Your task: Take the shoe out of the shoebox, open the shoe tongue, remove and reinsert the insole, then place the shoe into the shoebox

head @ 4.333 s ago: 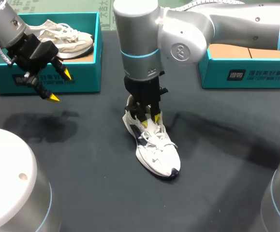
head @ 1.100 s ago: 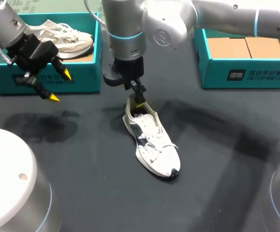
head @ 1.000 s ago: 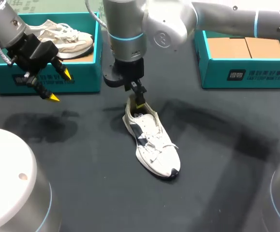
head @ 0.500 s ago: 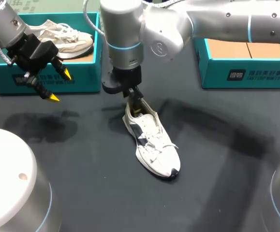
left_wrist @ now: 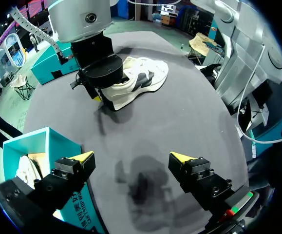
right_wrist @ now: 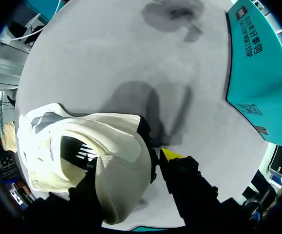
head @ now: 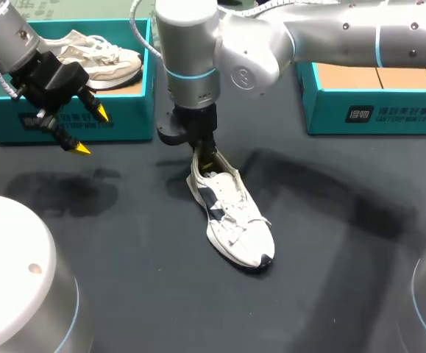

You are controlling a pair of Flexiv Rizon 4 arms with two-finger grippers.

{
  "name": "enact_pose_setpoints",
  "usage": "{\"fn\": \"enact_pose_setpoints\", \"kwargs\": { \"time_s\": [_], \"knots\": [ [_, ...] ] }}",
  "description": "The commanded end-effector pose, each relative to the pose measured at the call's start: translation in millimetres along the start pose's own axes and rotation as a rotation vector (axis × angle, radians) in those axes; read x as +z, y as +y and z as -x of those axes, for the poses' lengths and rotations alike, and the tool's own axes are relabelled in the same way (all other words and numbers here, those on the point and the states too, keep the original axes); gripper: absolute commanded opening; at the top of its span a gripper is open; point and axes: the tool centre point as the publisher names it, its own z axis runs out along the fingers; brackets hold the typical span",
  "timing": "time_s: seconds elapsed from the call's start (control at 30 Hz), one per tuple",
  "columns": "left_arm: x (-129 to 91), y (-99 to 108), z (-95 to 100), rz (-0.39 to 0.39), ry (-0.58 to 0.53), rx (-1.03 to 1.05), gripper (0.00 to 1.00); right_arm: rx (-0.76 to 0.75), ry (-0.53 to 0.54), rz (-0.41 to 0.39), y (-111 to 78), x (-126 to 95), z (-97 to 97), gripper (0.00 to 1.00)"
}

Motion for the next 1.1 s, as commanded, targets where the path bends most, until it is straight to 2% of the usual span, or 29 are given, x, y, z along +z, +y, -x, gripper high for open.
{"fn": "enact_pose_setpoints", "kwargs": {
  "time_s": [0.03, 0.27, 0.43, 0.8, 1.0, 1.1],
  "knots": [
    [0, 0, -0.1, 0.003, 0.000, 0.000, 1.00, 0.001, -0.007, -0.005, 0.5, -4, -1.3, 0.00],
    [0, 0, -0.1, 0.003, 0.000, 0.000, 1.00, 0.007, -0.016, -0.008, 3.1, -11, -4.9, 0.00],
    [0, 0, -0.1, 0.003, 0.000, 0.000, 1.00, 0.057, -0.030, -0.025, 0.2, -27, -8.8, 0.00],
    [0, 0, -0.1, 0.003, 0.000, 0.000, 1.00, 0.170, -0.075, -0.087, -34.8, -79, -8.6, 0.00],
    [0, 0, -0.1, 0.003, 0.000, 0.000, 1.00, 0.239, -0.112, -0.086, -56.4, -109, -6.5, 0.00],
    [0, 0, -0.1, 0.003, 0.000, 0.000, 1.00, 0.239, -0.112, -0.086, -56.4, -109, -6.5, 0.00]
  ]
}}
